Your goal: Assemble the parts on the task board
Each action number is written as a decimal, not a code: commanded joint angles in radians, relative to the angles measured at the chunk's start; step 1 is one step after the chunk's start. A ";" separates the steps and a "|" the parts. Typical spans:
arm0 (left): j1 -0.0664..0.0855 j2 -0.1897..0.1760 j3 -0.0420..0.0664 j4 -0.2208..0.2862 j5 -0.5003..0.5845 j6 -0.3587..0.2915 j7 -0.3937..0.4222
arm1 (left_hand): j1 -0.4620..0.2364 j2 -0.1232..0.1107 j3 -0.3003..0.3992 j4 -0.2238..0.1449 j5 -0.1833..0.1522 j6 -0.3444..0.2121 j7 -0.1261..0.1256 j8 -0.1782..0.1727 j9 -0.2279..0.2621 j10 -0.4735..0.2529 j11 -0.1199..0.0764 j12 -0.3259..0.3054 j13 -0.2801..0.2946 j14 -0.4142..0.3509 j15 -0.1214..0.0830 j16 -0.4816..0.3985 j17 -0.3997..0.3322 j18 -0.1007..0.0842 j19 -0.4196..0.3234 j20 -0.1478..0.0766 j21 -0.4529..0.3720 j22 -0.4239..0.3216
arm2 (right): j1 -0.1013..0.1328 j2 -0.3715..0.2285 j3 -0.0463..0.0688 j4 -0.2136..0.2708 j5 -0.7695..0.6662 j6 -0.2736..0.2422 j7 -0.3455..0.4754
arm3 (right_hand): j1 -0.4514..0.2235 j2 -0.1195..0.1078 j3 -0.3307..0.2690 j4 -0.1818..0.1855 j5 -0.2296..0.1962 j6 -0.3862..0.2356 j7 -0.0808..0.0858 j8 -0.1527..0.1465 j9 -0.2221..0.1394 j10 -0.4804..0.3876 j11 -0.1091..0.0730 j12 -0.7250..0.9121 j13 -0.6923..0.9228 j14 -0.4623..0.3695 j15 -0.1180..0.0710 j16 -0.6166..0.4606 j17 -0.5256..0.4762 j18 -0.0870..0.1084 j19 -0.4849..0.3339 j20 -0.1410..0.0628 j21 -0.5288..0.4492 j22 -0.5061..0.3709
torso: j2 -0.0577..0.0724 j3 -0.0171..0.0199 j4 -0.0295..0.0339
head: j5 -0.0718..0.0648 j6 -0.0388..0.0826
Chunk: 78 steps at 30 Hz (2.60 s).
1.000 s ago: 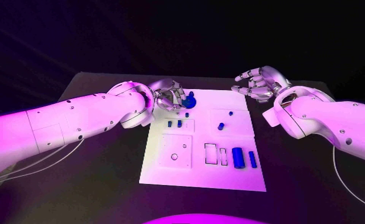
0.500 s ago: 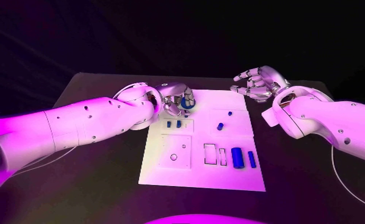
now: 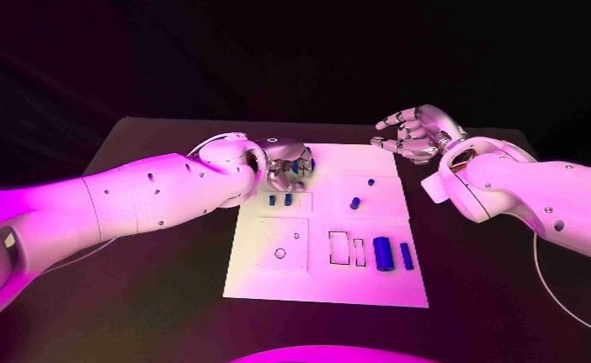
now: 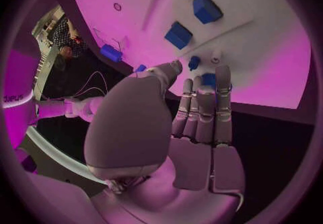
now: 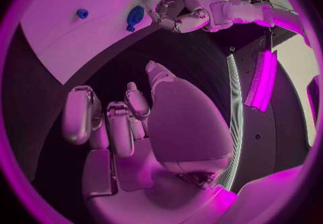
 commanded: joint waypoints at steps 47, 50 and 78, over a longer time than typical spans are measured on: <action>-0.010 0.057 -0.003 -0.074 -0.020 0.067 -0.002 | -0.004 0.050 0.120 -0.103 -0.004 0.179 -0.024 -0.052 -0.020 0.192 -0.044 -0.066 -0.047 0.144 -0.038 0.126 0.151 -0.011 0.104 -0.030 0.165 0.184 | 0.000 0.000 0.000 0.007 -0.008 0.004 0.013 | -0.009 0.003 0.011 0.002 0.005 -0.003 -0.004 0.008 -0.003 -0.004 0.000 -0.004 -0.002 0.080 -0.001 -0.007 0.174 0.016 -0.009 0.000 -0.008 0.048 | -0.002 0.0001 0.0017 | -0.009 -0.009; -0.010 0.057 -0.003 -0.076 -0.020 0.057 0.000 | -0.004 0.055 0.124 -0.113 -0.003 0.188 -0.026 -0.056 -0.018 0.205 -0.047 -0.073 -0.047 0.155 -0.041 0.133 0.165 -0.014 0.116 -0.033 0.179 0.201 | 0.000 0.000 0.000 0.007 -0.008 0.004 0.013 | -0.009 0.003 0.011 0.002 0.005 -0.003 -0.004 0.008 -0.003 -0.004 0.000 -0.004 -0.002 0.080 -0.001 -0.007 0.174 0.016 -0.009 0.000 -0.008 0.048 | -0.003 0.0000 0.0015 | -0.009 -0.008; -0.012 -0.073 0.059 0.049 0.094 -0.011 0.014 | -0.021 0.059 0.130 -0.131 -0.004 0.205 -0.023 -0.076 -0.012 0.229 -0.047 -0.101 -0.048 0.187 -0.042 0.150 0.208 -0.024 0.153 -0.038 0.216 0.251 | 0.000 -0.002 0.000 0.004 -0.008 0.004 0.015 | -0.011 0.004 0.013 0.001 0.006 -0.001 -0.004 0.010 -0.003 -0.002 -0.001 -0.002 0.000 0.080 -0.002 -0.008 0.174 0.017 -0.009 -0.001 -0.009 0.047 | -0.004 -0.0005 0.0046 | -0.008 0.005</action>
